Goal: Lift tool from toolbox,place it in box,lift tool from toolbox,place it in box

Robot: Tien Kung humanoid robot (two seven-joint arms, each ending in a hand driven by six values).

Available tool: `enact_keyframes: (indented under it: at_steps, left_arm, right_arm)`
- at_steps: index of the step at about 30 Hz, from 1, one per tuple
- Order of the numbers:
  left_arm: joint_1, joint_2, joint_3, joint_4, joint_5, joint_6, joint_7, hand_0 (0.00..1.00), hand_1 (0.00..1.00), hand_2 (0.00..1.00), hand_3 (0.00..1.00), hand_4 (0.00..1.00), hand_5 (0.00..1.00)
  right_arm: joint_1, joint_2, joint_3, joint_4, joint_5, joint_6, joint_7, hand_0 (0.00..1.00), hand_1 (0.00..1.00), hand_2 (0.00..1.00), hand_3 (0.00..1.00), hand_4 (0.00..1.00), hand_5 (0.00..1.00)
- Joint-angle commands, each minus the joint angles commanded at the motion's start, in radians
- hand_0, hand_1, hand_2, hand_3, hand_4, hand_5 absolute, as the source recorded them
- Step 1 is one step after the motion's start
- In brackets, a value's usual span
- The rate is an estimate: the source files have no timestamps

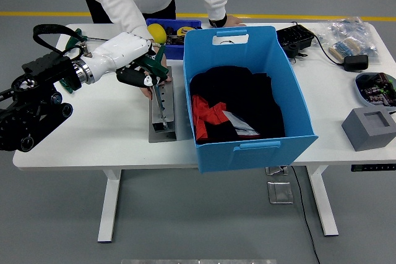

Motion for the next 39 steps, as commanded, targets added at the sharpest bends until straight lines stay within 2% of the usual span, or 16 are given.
enact_keyframes:
  at_steps: [11, 22, 28, 39]
  left_arm:
    - [-0.015, 0.017, -0.019, -0.037, 0.015, -0.046, 0.014, 0.139, 0.002, 0.007, 0.040, 0.610, 0.471]
    - [-0.033, 0.041, -0.080, -0.123, 0.031, -0.097, 0.033, 0.134, 0.002, 0.006, 0.041, 0.582, 0.438]
    - [-0.044, 0.055, -0.101, -0.164, 0.011, -0.108, 0.038, 0.133, 0.002, 0.006, 0.042, 0.573, 0.426]
    - [-0.062, 0.029, -0.040, -0.098, 0.022, -0.116, 0.033, 0.132, 0.002, 0.006, 0.042, 0.564, 0.420]
  right_arm:
    - [-0.003, -0.001, -0.002, 0.000, 0.003, 0.000, 0.001, 0.631, 0.633, 0.688, 0.551, 0.808, 0.641]
    - [-0.001, -0.002, 0.001, 0.000, 0.004, 0.000, 0.001, 0.630, 0.633, 0.689, 0.551, 0.809, 0.642]
    - [-0.001, -0.002, 0.009, 0.000, -0.003, 0.001, -0.001, 0.631, 0.633, 0.689, 0.551, 0.808, 0.641]
    - [0.002, -0.001, 0.007, 0.000, -0.004, 0.000, -0.001, 0.633, 0.633, 0.689, 0.550, 0.809, 0.640]
